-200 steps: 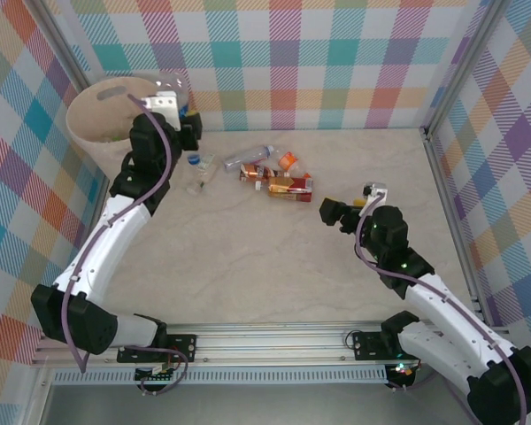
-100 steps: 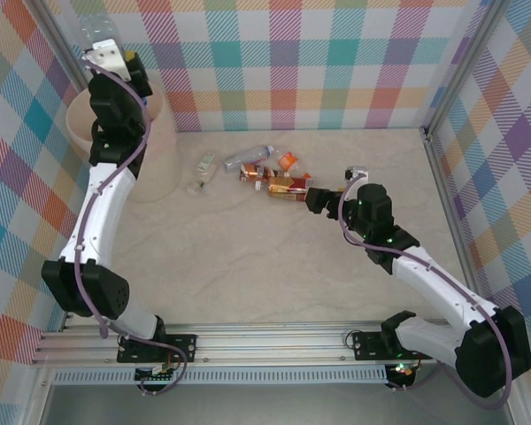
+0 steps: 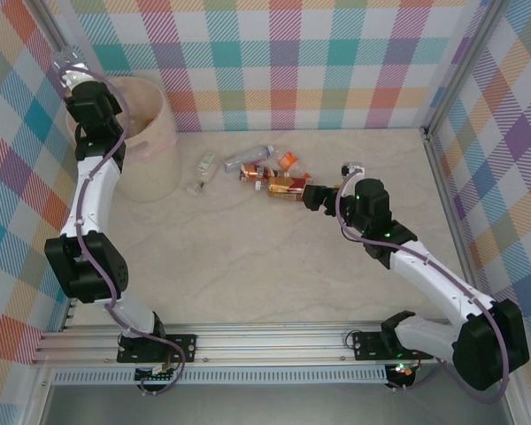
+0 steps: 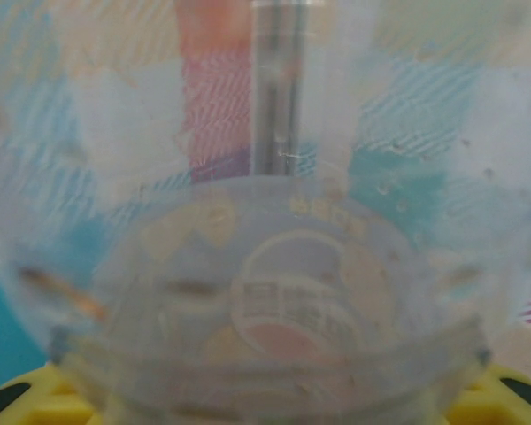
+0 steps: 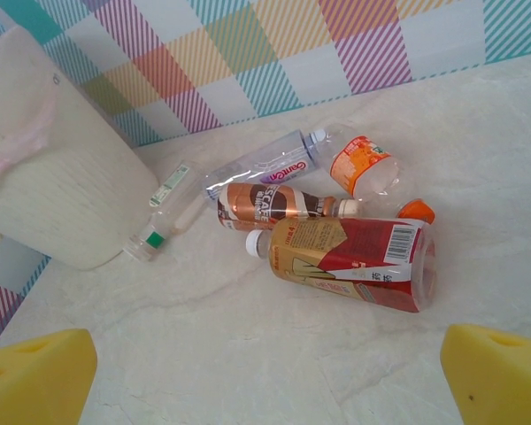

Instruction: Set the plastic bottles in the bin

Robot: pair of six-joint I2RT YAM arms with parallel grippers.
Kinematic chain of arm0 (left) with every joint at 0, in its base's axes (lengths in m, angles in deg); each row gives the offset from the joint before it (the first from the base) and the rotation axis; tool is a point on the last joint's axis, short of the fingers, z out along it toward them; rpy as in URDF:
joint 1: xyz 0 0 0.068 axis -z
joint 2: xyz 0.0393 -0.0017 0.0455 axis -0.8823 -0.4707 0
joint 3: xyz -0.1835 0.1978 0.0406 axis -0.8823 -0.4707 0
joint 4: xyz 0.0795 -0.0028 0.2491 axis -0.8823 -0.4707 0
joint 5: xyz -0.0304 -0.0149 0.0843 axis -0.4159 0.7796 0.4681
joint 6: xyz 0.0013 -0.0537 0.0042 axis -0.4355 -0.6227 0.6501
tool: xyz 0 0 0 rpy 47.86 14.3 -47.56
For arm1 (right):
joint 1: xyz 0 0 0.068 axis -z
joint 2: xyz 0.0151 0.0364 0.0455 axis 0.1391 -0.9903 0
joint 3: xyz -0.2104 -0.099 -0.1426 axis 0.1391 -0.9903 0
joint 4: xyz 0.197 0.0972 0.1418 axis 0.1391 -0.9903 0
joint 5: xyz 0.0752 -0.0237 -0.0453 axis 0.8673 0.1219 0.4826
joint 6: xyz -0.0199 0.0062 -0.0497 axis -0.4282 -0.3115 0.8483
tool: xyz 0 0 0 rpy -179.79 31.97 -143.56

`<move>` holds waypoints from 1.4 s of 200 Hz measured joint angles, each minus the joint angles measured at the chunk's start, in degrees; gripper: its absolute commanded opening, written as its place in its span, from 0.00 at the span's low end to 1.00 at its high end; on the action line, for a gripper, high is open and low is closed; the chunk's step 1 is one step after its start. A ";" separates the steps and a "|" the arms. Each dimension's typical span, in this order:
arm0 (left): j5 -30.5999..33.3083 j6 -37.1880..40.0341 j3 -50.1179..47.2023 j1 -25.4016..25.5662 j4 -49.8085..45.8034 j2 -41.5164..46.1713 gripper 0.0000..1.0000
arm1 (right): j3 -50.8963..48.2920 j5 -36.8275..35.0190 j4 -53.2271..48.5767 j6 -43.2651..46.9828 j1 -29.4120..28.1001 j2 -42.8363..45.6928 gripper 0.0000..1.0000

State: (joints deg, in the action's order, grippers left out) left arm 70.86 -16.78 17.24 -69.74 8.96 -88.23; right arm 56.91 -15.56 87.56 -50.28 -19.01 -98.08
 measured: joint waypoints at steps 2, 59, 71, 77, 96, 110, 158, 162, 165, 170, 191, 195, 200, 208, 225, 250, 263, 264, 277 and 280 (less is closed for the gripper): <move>0.24 -0.13 0.00 -0.02 -0.24 -0.22 0.52 | 0.13 0.04 -0.04 -0.02 0.00 -0.17 1.00; 6.08 -6.08 4.85 -0.26 -10.56 -7.45 0.63 | 1.22 0.39 -0.94 -0.07 0.00 -0.96 1.00; 7.69 -7.50 6.91 -0.26 -13.51 -8.44 0.70 | 1.22 0.37 -0.98 -0.04 0.00 -0.98 1.00; 8.44 -8.11 7.98 -0.26 -14.97 -8.72 0.74 | 1.22 0.39 -0.98 -0.04 0.00 -1.03 1.00; 10.71 -10.25 11.50 -0.26 -19.50 -8.96 0.83 | 1.22 0.42 -0.98 -0.04 0.00 -1.40 1.00; 11.91 -11.85 13.90 -0.28 -22.01 -8.94 0.91 | 1.22 0.59 -1.01 -0.04 0.00 -1.77 1.00; 9.70 -17.38 15.69 -0.26 -29.79 -7.28 1.00 | 1.75 0.52 -1.33 -0.55 0.00 -3.96 1.00; 8.96 -17.79 15.69 -0.26 -30.40 -6.91 1.00 | 2.10 0.48 -1.55 -0.74 0.00 -4.48 1.00; 8.39 -18.01 15.67 -0.26 -30.73 -6.64 1.00 | 2.45 0.35 -1.84 -0.76 0.00 -4.92 1.00; 7.39 -18.40 15.65 -0.24 -31.23 -6.01 1.00 | 3.19 0.26 -2.40 -0.98 0.00 -5.84 1.00; 2.49 -20.02 13.79 0.28 -31.36 -1.97 1.00 | 7.10 -0.35 -5.03 -2.56 0.00 -10.05 1.00; 1.66 -20.37 13.31 0.31 -31.36 -1.07 1.00 | 7.96 -0.39 -5.60 -2.80 0.00 -10.93 1.00; 0.04 -20.81 12.50 0.46 -31.21 0.35 1.00 | 8.94 -0.52 -6.19 -3.19 0.00 -12.04 1.00; -2.62 -21.44 11.43 0.68 -30.88 2.29 1.00 | 10.54 -0.52 -7.15 -3.87 0.00 -13.94 1.00; -9.73 -23.23 9.14 1.66 -29.90 6.43 1.00 | 13.92 0.46 -8.70 -3.69 0.04 -18.38 1.00; -20.26 -26.45 4.61 3.63 -27.43 11.10 1.00 | 21.70 3.98 -13.44 3.56 0.07 -26.51 1.00; -25.73 -28.79 1.31 4.09 -25.86 13.14 1.00 | 26.21 5.09 -16.17 8.94 0.04 -30.62 1.00; -26.27 -29.11 0.90 4.11 -25.68 13.33 1.00 | 26.64 5.27 -16.37 9.66 0.04 -31.04 1.00; -31.56 -31.74 -2.51 4.44 -24.20 15.02 1.00 | 29.83 6.16 -18.32 15.54 0.04 -34.27 1.00; -32.59 -32.46 -3.21 4.48 -23.98 15.30 1.00 | 30.38 6.45 -18.69 16.81 0.07 -34.82 1.00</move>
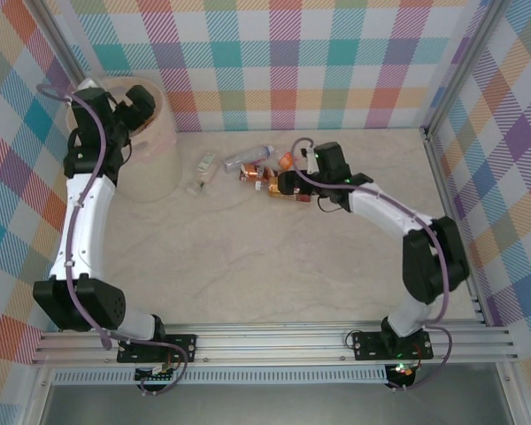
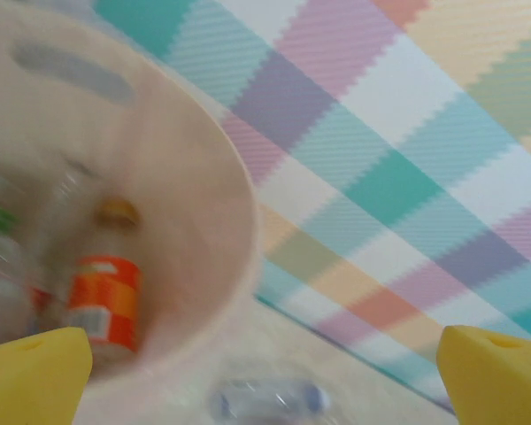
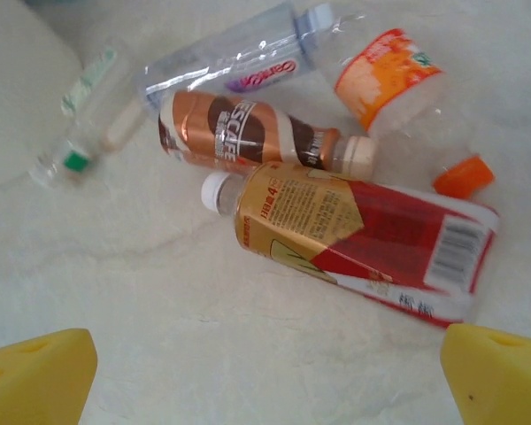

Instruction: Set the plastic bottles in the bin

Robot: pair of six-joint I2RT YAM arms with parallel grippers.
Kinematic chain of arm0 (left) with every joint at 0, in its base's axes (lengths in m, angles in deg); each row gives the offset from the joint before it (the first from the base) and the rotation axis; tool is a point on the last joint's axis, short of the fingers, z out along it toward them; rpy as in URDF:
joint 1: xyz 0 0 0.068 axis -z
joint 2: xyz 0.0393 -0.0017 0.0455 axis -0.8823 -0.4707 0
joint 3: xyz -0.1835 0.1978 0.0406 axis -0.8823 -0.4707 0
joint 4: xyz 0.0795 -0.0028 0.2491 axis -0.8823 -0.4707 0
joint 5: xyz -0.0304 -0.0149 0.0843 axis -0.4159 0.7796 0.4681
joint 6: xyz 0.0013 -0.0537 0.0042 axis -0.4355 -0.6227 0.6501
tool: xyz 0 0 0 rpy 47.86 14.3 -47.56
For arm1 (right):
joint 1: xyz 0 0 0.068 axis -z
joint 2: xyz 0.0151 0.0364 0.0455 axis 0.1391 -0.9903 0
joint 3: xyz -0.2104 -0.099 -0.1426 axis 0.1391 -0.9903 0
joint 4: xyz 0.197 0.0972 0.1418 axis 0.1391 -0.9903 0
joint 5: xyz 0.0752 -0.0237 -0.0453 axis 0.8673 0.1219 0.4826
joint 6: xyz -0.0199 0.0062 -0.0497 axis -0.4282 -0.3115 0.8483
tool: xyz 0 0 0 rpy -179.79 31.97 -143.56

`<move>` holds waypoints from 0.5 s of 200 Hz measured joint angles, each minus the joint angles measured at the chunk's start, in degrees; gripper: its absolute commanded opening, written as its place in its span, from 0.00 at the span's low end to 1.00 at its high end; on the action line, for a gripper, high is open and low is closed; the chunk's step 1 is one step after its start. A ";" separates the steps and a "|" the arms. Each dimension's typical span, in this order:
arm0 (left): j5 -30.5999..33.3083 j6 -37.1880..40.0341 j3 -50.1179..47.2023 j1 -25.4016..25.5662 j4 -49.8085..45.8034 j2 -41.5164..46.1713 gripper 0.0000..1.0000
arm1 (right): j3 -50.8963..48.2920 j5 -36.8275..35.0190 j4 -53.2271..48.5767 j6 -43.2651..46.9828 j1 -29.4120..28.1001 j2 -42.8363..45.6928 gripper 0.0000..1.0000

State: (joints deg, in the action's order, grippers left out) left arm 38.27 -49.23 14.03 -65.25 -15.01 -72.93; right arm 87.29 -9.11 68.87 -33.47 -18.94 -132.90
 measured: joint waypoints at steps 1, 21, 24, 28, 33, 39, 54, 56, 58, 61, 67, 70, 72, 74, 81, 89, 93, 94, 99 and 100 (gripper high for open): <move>-0.28 -0.15 -0.15 0.00 0.04 0.07 1.00 | 0.24 -0.07 -0.20 0.55 -0.02 -0.26 1.00; -5.90 -3.65 -4.44 0.37 1.14 1.84 1.00 | 3.82 0.98 -3.50 9.86 0.07 -4.13 1.00; -6.69 -4.22 -5.25 0.42 1.31 2.25 1.00 | 4.48 1.14 -4.11 11.06 0.15 -4.68 1.00; -7.43 -4.90 -6.32 0.46 1.70 2.75 1.00 | 5.51 1.40 -5.05 12.74 0.33 -5.60 1.00; -8.52 -5.77 -7.63 0.59 2.29 3.48 1.00 | 6.80 1.70 -5.99 14.71 0.37 -6.71 1.00; -9.86 -6.84 -9.42 0.72 3.02 4.50 1.00 | 8.68 1.99 -7.37 17.11 0.55 -8.26 1.00; -12.66 -9.18 -13.14 1.20 4.28 7.19 1.00 | 12.57 2.47 -9.81 21.90 1.05 -11.37 1.00; -12.98 -9.35 -13.64 1.29 4.44 7.58 1.00 | 13.05 2.49 -10.14 22.43 1.14 -11.76 1.00; -13.33 -9.62 -14.10 1.38 4.52 8.02 1.00 | 13.51 2.54 -10.40 23.10 1.25 -12.15 1.00; -13.73 -9.92 -14.67 1.44 4.72 8.50 1.00 | 14.21 2.54 -10.86 24.02 1.44 -12.74 1.00; -14.58 -10.58 -15.78 1.55 4.98 9.68 1.00 | 15.21 2.56 -11.56 25.55 1.70 -13.62 1.00; -14.91 -10.75 -16.22 1.68 5.03 10.19 1.00 | 15.82 2.45 -12.09 26.43 1.88 -14.03 1.00; -15.15 -10.84 -16.55 1.75 5.07 10.60 1.00 | 16.20 2.51 -12.44 27.04 1.95 -14.40 1.00; -15.37 -10.93 -16.83 1.77 5.11 10.97 1.00 | 16.57 2.47 -12.72 27.58 2.03 -14.62 1.00; -16.02 -11.06 -17.57 1.81 5.03 12.07 1.00 | 17.70 2.27 -13.62 29.33 2.29 -15.54 1.00; -16.68 -11.02 -18.25 1.88 4.46 13.38 1.00 | 18.99 2.21 -14.62 31.15 2.51 -16.61 1.00; -16.92 -10.95 -18.43 1.88 3.91 13.99 1.00 | 19.71 2.25 -15.30 32.22 2.62 -17.27 1.00; -16.96 -10.95 -18.47 1.90 3.76 14.08 1.00 | 19.85 2.23 -15.45 32.35 2.62 -17.33 1.00; -17.14 -10.82 -18.62 1.99 3.13 14.84 1.00 | 20.81 2.19 -16.31 33.38 2.82 -18.10 1.00; -17.18 -10.78 -18.64 1.99 2.95 14.93 1.00 | 20.96 2.19 -16.46 33.53 2.84 -18.21 1.00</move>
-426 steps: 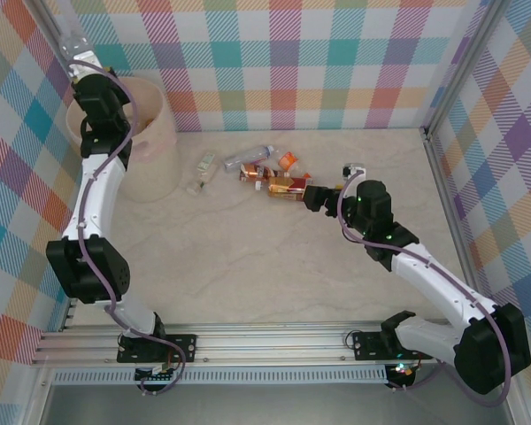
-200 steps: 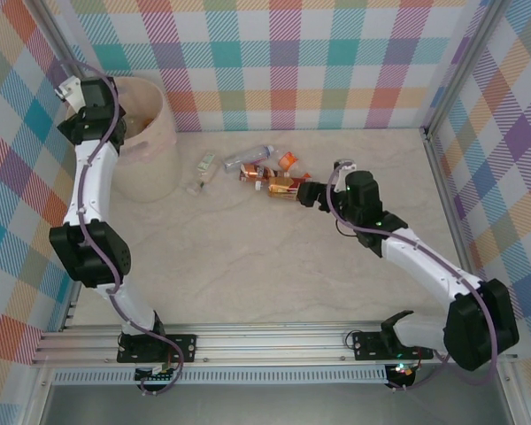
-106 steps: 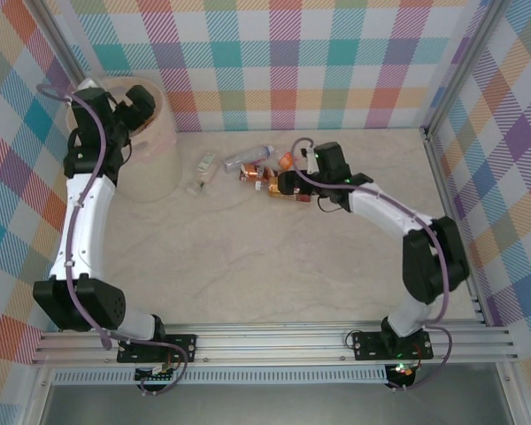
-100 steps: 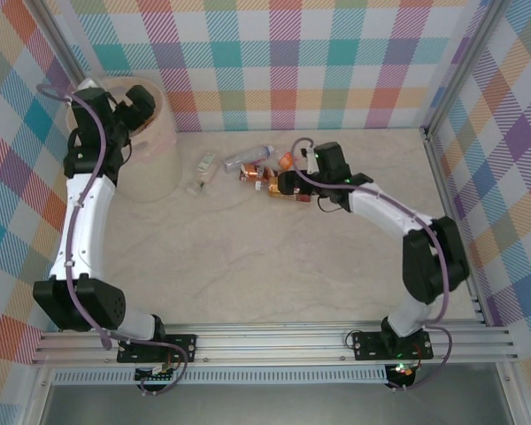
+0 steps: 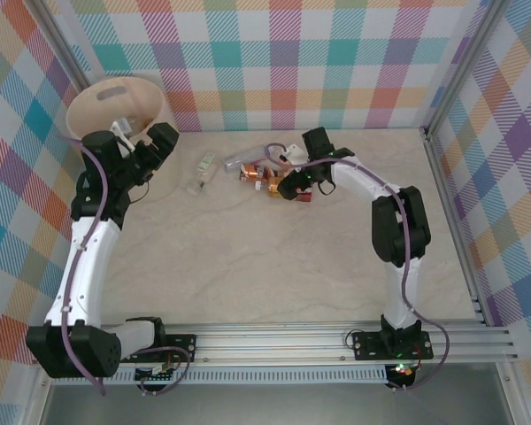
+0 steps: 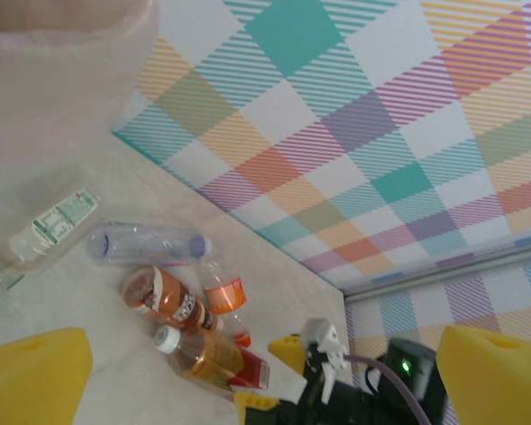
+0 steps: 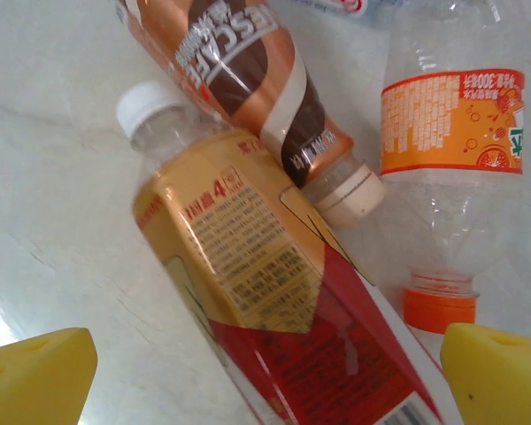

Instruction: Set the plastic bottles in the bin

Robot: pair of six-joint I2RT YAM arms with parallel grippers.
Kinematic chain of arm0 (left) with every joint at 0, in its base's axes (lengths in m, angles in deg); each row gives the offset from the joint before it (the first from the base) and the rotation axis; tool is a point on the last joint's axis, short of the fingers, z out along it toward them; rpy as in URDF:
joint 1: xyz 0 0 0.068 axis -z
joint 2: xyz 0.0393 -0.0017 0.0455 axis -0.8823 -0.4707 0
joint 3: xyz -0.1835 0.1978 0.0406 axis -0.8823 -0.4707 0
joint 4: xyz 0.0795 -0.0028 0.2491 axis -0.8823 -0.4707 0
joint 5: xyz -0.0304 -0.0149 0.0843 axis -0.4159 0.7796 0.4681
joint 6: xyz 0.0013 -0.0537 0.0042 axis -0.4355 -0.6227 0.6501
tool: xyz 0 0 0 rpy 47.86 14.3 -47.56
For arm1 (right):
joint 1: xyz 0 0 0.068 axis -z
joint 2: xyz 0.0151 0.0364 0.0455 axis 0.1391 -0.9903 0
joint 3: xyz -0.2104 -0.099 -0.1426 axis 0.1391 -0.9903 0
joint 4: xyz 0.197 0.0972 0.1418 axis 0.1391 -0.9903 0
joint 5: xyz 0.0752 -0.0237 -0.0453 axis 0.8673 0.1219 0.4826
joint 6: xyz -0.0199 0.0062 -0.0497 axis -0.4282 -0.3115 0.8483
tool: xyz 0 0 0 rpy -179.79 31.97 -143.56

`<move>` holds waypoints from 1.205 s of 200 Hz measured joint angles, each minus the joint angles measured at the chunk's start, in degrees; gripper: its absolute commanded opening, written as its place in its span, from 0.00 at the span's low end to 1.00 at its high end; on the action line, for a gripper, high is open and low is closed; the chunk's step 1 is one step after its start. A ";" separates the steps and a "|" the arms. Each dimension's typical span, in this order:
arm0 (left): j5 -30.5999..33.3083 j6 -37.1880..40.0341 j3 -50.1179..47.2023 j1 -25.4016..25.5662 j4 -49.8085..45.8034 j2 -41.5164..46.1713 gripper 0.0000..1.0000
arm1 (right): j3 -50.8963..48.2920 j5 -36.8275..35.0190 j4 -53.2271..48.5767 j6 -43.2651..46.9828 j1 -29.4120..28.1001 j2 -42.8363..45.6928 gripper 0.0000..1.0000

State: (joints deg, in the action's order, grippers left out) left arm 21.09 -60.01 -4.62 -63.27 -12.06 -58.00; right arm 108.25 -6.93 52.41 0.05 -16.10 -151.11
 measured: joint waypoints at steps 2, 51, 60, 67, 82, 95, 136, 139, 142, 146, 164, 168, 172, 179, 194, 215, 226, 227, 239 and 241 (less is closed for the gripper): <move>-0.04 0.04 0.00 0.00 -0.35 0.24 1.00 | 0.48 -0.07 -0.48 0.35 0.04 -0.26 1.00; 0.13 1.53 -3.48 0.09 -5.33 5.88 1.00 | 8.72 -0.98 -7.48 6.14 0.28 -7.65 0.98; 0.15 1.60 -4.20 0.09 -5.79 6.21 1.00 | 9.77 -0.96 -8.90 6.58 0.26 -8.74 0.97; 0.17 1.73 -4.52 0.09 -6.16 6.25 1.00 | 10.36 -0.96 -9.86 6.93 0.22 -9.29 0.96; 0.15 1.77 -4.76 0.09 -6.80 6.10 1.00 | 10.67 -0.46 -11.85 7.39 0.11 -9.70 0.94; 0.09 1.77 -4.87 0.09 -6.80 6.05 1.00 | 10.67 0.68 -13.70 7.50 0.07 -9.68 0.93; -0.72 1.79 -5.16 0.09 -6.56 4.55 1.00 | 3.82 1.01 -12.09 6.03 -0.74 -7.32 0.92; -0.81 1.81 -5.25 0.11 -6.56 4.37 1.00 | 3.04 0.90 -11.76 5.95 -0.76 -7.08 0.92; -0.92 1.81 -5.31 0.11 -6.56 4.22 1.00 | 2.47 0.76 -11.54 5.75 -0.76 -6.97 0.91; -0.98 1.81 -5.44 0.11 -6.54 4.00 1.00 | 1.79 0.57 -11.23 5.55 -0.85 -6.82 0.90; -1.42 1.81 -5.81 0.20 -6.54 3.13 1.00 | 0.17 -0.79 -9.57 4.50 -1.29 -6.75 0.85; -1.51 1.81 -5.92 0.20 -6.51 2.99 1.00 | 0.02 -1.05 -9.31 4.50 -1.40 -6.75 0.84; -1.57 1.84 -6.03 0.20 -6.51 2.89 1.00 | 0.00 -1.38 -9.16 4.31 -1.49 -6.75 0.82; -1.60 1.95 -6.27 0.20 -6.51 2.75 1.00 | 0.00 -1.88 -8.70 4.13 -1.64 -6.75 0.80; -1.73 2.21 -6.60 0.35 -6.51 2.62 1.00 | -0.22 -2.62 -6.80 3.74 -1.99 -6.67 0.72; -2.64 2.71 -6.73 0.90 -6.23 2.19 1.00 | -2.25 -2.97 -4.98 2.56 -2.25 -5.27 0.65; -3.37 2.89 -6.71 1.38 -5.66 1.62 1.00 | -3.72 -2.93 -4.20 1.73 -2.43 -4.00 0.62; -3.41 2.91 -6.73 1.42 -5.64 1.57 1.00 | -3.96 -2.95 -4.04 1.66 -2.43 -3.78 0.62; -4.09 3.04 -6.71 2.27 -4.98 0.68 1.00 | -6.32 -2.86 -2.82 0.76 -2.58 -1.51 0.61; -4.15 3.10 -6.71 2.51 -4.90 0.48 1.00 | -6.80 -2.86 -2.60 0.48 -2.60 -0.96 0.61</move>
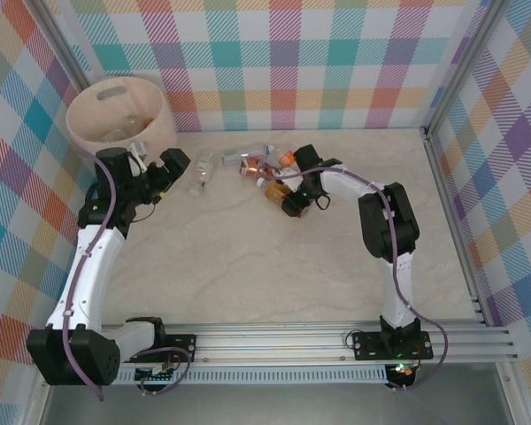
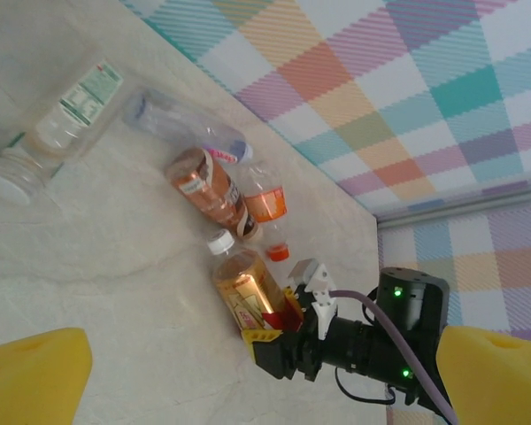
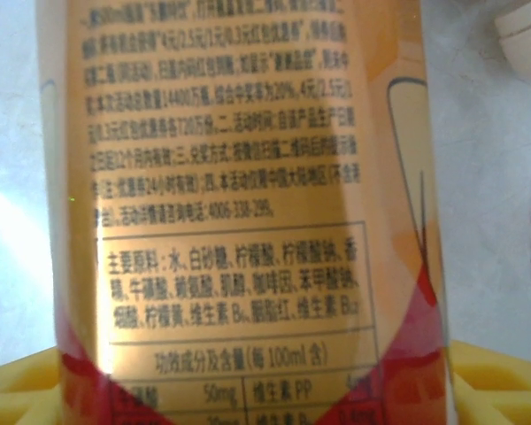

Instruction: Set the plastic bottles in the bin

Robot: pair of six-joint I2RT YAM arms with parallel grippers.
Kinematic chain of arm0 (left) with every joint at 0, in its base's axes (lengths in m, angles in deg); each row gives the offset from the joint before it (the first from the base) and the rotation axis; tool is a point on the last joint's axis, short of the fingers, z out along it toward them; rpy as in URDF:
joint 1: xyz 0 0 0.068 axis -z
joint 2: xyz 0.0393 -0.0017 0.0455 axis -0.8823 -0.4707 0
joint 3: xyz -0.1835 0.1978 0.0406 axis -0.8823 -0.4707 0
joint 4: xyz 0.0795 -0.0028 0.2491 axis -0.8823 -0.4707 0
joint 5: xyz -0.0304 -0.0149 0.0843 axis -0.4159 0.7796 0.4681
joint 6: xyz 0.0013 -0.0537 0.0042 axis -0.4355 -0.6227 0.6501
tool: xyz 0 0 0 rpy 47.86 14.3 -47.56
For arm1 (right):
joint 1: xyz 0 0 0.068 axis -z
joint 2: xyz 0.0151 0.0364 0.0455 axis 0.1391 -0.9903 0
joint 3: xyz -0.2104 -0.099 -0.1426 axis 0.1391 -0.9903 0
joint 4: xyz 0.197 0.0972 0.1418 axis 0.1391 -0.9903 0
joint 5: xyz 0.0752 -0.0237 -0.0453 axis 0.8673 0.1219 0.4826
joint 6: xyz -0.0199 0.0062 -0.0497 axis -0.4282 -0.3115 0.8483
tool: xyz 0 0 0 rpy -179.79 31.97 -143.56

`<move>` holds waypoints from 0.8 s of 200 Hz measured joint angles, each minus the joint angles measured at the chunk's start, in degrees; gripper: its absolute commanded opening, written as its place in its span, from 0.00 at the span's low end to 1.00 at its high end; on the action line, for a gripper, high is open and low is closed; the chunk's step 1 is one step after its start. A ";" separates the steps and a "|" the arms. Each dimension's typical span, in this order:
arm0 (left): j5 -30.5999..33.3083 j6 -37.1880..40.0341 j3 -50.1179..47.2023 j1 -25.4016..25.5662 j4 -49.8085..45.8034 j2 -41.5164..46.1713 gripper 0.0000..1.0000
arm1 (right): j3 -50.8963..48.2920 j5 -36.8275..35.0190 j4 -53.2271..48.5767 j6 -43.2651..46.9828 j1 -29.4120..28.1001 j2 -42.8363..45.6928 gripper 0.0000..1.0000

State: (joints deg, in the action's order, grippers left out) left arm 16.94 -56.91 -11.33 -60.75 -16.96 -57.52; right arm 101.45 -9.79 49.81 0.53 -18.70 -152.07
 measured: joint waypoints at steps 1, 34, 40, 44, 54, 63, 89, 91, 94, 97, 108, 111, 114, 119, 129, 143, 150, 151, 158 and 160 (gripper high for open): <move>0.00 0.00 0.00 0.07 0.02 -0.04 1.00 | -0.17 -0.02 0.07 -0.09 -0.02 0.15 0.60; -0.35 1.14 0.04 5.14 1.33 -2.51 1.00 | -7.48 1.33 4.04 -4.15 -0.57 9.09 0.58; -0.39 1.33 0.11 6.14 1.44 -2.84 1.00 | -8.41 1.66 4.87 -5.03 -0.70 10.49 0.57; -0.28 1.55 0.17 6.91 1.49 -3.08 1.00 | -9.11 1.90 5.57 -5.57 -0.79 11.47 0.57; -0.31 1.99 0.59 8.87 1.51 -4.00 1.00 | -10.75 2.29 7.17 -7.06 -1.14 13.90 0.56; -0.24 2.45 1.18 10.40 1.66 -4.94 1.00 | -12.04 2.80 8.48 -8.35 -1.49 15.69 0.55; 0.07 3.34 3.13 13.44 2.36 -8.13 1.00 | -15.39 4.87 12.35 -12.70 -2.43 19.85 0.53; 0.09 3.41 3.30 13.64 2.40 -8.35 1.00 | -15.76 5.18 12.74 -12.96 -2.49 20.20 0.53; 0.13 3.48 3.50 13.94 2.51 -8.76 1.00 | -16.24 5.40 13.27 -13.66 -2.60 20.68 0.53; 0.20 3.67 3.80 14.29 2.64 -9.16 1.00 | -16.74 5.75 13.75 -14.27 -2.62 21.14 0.53; 0.22 4.11 4.57 15.39 2.86 -10.51 1.00 | -18.73 7.15 15.89 -16.85 -2.75 22.93 0.53; 0.20 4.20 4.81 15.74 2.95 -10.88 1.00 | -19.19 7.45 16.41 -17.49 -2.89 23.34 0.53; 0.15 4.26 4.98 16.00 3.08 -11.30 1.00 | -19.71 7.98 16.98 -18.29 -3.04 23.85 0.53; 0.09 4.31 5.35 16.44 3.23 -11.98 1.00 | -20.39 8.55 17.79 -19.39 -3.19 24.46 0.53; -0.11 4.26 5.90 17.18 4.13 -13.49 1.00 | -21.35 10.01 19.45 -21.92 -3.56 25.38 0.53; -0.22 4.07 6.32 17.94 5.77 -15.39 1.00 | -22.18 12.07 22.16 -25.24 -3.89 26.08 0.53; -0.20 3.93 6.38 18.36 6.60 -16.26 1.00 | -22.47 13.11 23.58 -26.88 -4.04 26.18 0.53; -0.22 3.93 6.38 18.38 6.67 -16.33 1.00 | -22.51 13.29 23.87 -27.17 -4.07 26.18 0.53; -0.20 3.78 6.38 18.80 7.43 -17.00 1.00 | -22.77 14.38 25.29 -28.81 -4.15 26.18 0.53; -0.20 3.74 6.38 18.93 7.67 -17.22 1.00 | -22.80 14.75 25.64 -29.29 -4.17 26.18 0.53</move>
State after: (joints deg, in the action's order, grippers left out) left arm 16.74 -53.17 -4.95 -41.82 -9.29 -74.75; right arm 78.66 4.96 75.45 -28.75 -22.87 -125.88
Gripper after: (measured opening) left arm 0.999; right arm 0.658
